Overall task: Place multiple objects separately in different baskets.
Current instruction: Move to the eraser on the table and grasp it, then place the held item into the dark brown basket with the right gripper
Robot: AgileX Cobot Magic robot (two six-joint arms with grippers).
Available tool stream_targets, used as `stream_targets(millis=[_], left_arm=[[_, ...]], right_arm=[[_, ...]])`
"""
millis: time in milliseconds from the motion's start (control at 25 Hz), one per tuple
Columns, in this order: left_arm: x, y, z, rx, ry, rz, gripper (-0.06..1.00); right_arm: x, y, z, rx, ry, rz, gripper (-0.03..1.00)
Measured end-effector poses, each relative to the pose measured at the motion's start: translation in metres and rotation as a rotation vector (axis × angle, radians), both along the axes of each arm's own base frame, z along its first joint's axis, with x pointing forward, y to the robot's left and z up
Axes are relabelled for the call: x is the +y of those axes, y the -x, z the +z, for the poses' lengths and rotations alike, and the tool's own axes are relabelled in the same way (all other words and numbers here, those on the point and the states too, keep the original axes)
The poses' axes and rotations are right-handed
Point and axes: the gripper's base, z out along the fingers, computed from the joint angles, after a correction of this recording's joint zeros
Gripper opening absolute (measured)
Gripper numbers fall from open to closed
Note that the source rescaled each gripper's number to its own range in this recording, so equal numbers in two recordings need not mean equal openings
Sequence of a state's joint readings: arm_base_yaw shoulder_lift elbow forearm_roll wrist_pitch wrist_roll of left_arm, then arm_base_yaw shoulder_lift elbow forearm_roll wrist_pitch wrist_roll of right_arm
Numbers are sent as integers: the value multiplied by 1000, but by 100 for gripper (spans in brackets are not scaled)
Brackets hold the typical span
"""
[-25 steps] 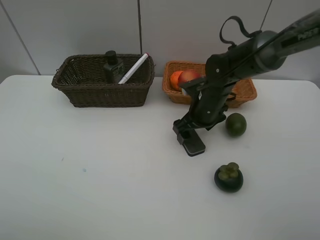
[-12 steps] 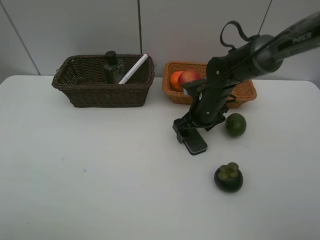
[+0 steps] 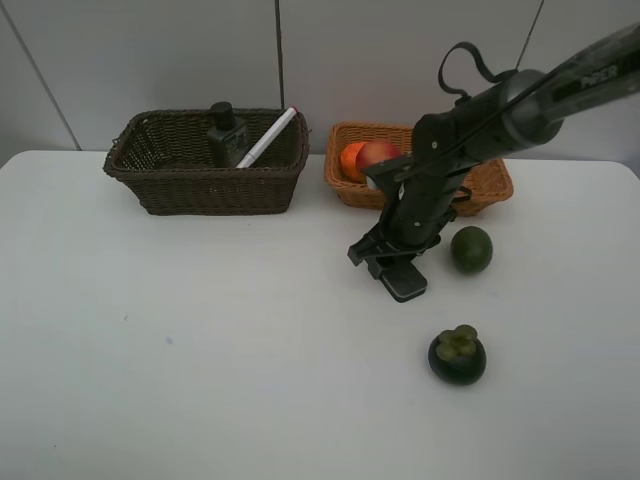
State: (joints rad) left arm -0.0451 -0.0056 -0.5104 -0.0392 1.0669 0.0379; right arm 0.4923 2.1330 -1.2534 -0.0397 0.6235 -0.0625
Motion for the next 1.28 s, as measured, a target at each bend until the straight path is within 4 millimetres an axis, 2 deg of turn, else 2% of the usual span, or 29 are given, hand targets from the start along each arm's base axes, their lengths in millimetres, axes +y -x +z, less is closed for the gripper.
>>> stream_targets(millis=[240, 320, 520, 640, 760, 840, 960, 1160, 1280], left_arm=[[0, 0, 0, 0, 0, 0, 90], [0, 0, 0, 0, 0, 0, 90], [0, 0, 0, 0, 0, 0, 90], [0, 0, 0, 0, 0, 0, 90], [0, 0, 0, 0, 0, 0, 90], [0, 0, 0, 0, 0, 0, 90], [0, 0, 0, 0, 0, 0, 90], [0, 0, 0, 0, 0, 0, 90], [0, 0, 0, 0, 0, 0, 90]], right_arm=[[4, 4, 20, 12, -47, -10, 47], [8, 0, 43, -37, -105, -30, 47], [29, -25, 130, -308, -385, -106, 47], [42, -39, 163, -418, -543, -142, 47], [60, -46, 185, -528, -674, -152, 47], [76, -47, 190, -609, -736, -150, 47], [101, -46, 188, -729, -790, -146, 47], [136, -47, 155, -911, -824, -155, 47], [145, -52, 130, -1018, -824, -167, 47]])
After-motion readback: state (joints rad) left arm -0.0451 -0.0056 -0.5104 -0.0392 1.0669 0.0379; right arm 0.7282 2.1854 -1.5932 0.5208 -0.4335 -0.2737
